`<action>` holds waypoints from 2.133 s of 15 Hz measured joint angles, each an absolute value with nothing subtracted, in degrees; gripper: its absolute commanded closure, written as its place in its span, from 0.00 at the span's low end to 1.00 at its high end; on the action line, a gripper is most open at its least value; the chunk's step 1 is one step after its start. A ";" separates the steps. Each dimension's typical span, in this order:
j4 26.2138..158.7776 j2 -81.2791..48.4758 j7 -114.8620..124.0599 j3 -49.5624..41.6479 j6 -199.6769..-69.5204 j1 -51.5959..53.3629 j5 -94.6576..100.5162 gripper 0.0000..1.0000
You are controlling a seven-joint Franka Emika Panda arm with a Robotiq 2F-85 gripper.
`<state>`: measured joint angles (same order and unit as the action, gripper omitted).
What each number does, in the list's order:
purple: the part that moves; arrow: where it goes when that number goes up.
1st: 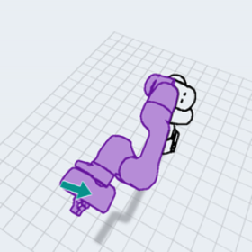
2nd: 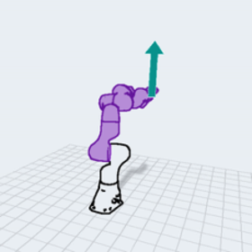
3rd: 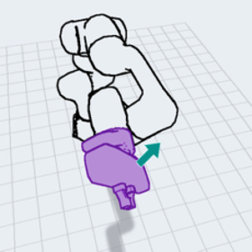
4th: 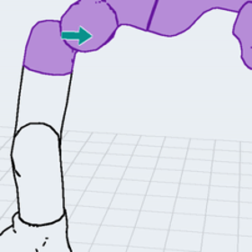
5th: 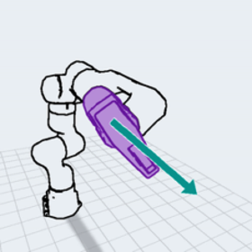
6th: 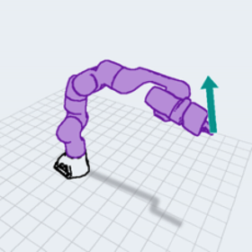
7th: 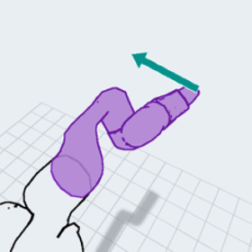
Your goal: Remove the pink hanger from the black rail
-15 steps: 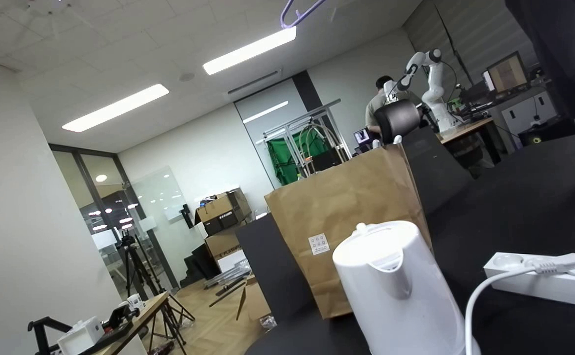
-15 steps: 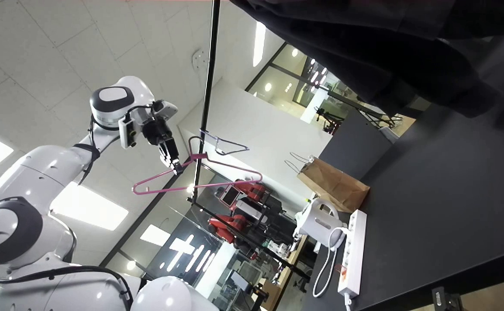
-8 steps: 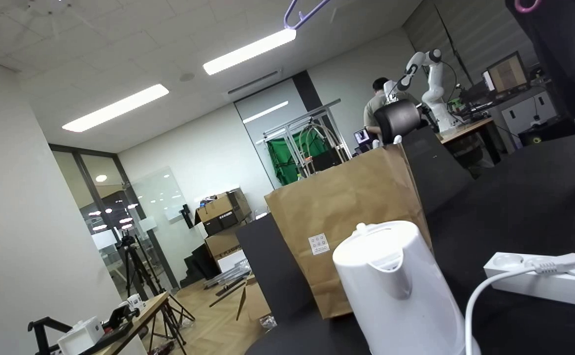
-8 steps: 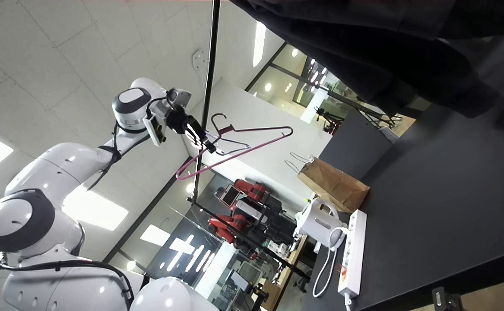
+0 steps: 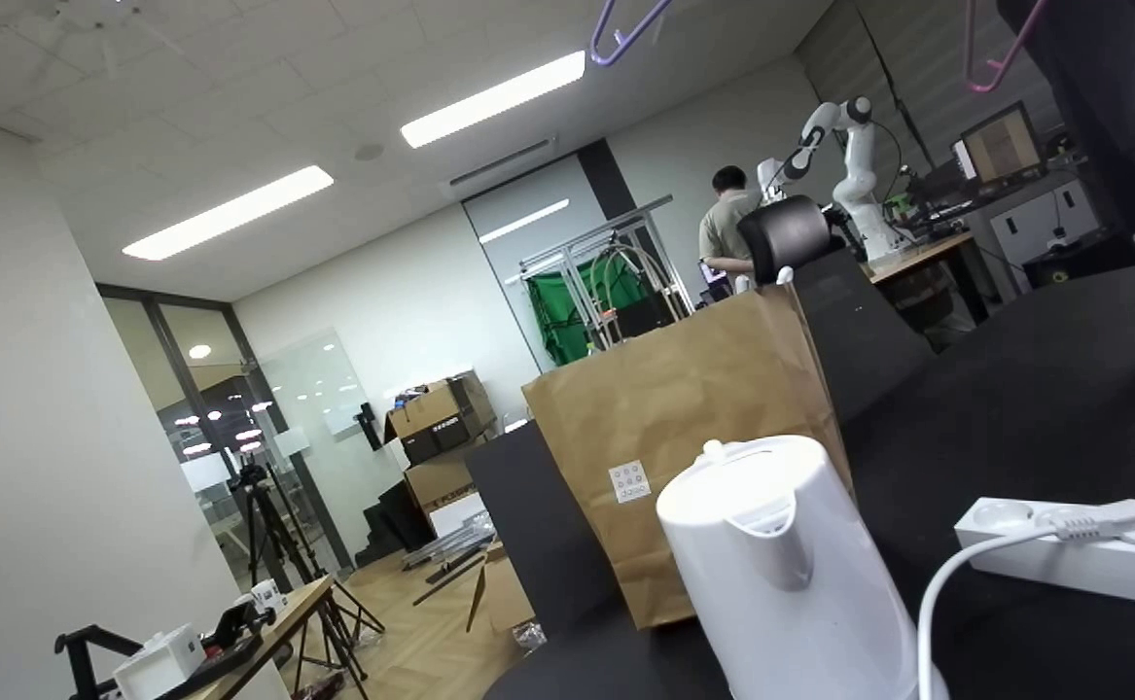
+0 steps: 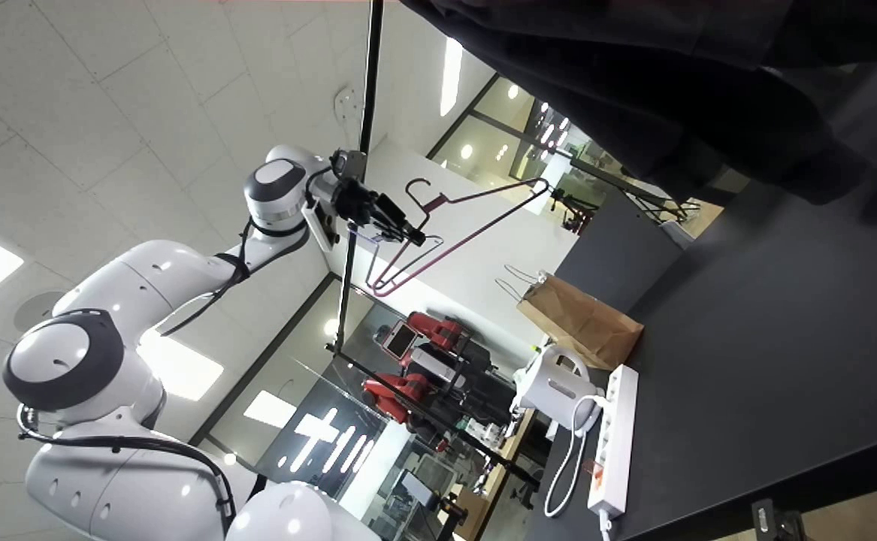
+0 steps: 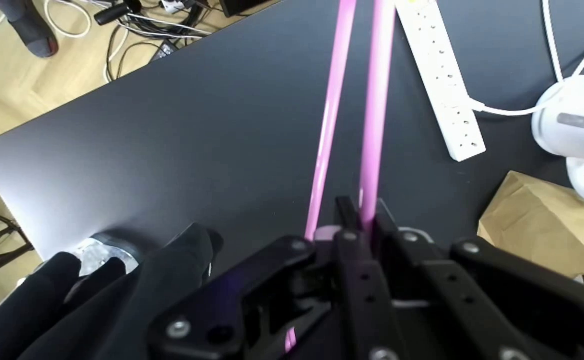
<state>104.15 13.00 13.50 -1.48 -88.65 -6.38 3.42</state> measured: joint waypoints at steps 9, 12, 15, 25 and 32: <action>104.15 14.03 13.46 -1.52 -88.44 -6.37 3.40 0.98; 104.61 13.93 13.38 -1.55 -88.38 -6.38 3.44 0.98; 105.99 14.09 13.38 -1.67 -88.36 -6.41 3.56 0.98; 116.18 14.84 13.45 -4.13 -94.49 -7.92 4.62 0.98; 122.66 11.00 13.62 -5.00 -105.46 -8.71 5.15 0.98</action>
<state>122.66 11.00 13.62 -5.00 -105.46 -8.71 5.15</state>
